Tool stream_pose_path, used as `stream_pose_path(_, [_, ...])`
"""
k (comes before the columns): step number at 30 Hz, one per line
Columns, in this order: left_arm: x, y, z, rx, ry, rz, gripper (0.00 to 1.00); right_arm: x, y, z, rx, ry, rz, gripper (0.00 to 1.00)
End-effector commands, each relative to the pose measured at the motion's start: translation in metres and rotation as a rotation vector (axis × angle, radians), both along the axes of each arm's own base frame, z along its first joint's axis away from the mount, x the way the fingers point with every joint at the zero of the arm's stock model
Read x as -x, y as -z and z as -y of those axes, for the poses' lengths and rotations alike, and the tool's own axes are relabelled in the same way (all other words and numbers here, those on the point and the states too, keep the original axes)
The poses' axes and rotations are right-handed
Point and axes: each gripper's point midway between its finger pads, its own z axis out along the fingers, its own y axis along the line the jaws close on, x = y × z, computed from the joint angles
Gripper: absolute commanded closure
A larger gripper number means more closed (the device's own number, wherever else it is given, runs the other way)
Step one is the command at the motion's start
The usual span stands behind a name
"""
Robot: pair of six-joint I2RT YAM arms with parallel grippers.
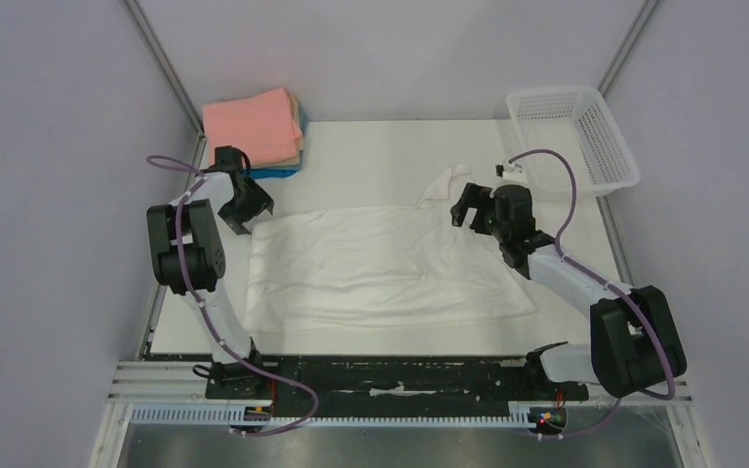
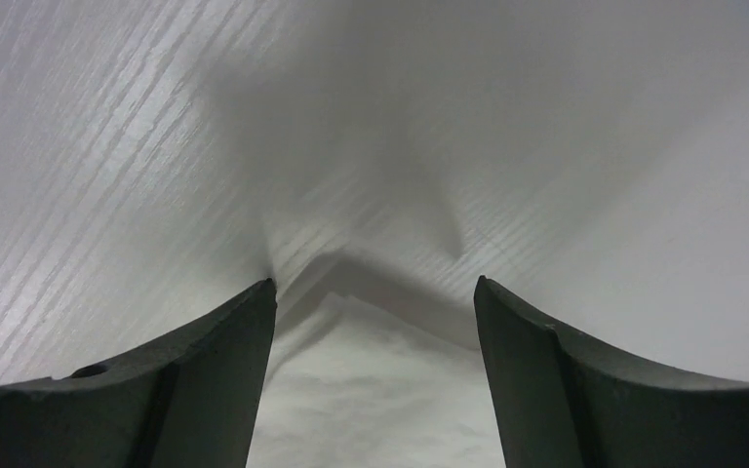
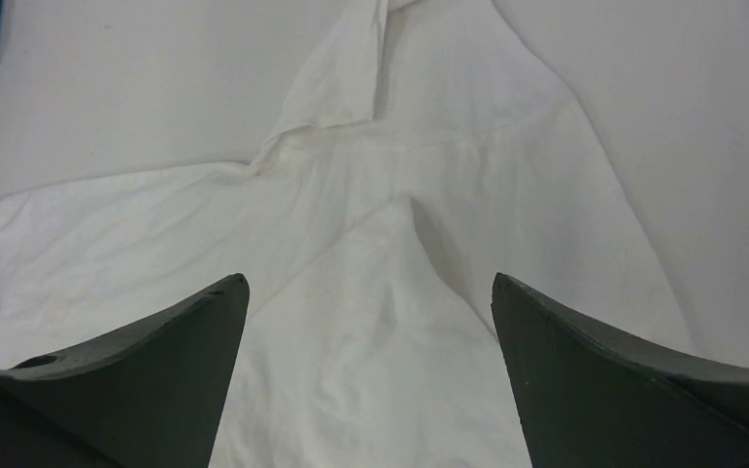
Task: Fold and stack the t-shirts
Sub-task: Grab the side of the flattened tshirt furthest away from the robot with both arms
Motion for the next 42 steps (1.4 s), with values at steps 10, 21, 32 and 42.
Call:
stream_pose_path(10, [0.009, 0.011, 0.020, 0.094, 0.223, -0.054, 0.38, -0.024, -0.016, -0.009, 0.006, -0.027, 0.067, 0.02])
stream_pose_path(21, [0.016, 0.015, 0.027, 0.121, 0.283, -0.044, 0.78, -0.034, -0.009, -0.013, 0.015, -0.030, 0.036, 0.02])
stream_pose_path(32, [0.000, -0.020, 0.031, 0.100, 0.288, 0.138, 0.98, -0.103, -0.011, -0.029, 0.171, -0.034, 0.017, 0.02])
stream_pose_path(42, [-0.003, -0.040, 0.028, 0.070, 0.227, 0.275, 0.98, -0.192, 0.030, -0.039, 0.281, 0.091, -0.048, 0.12])
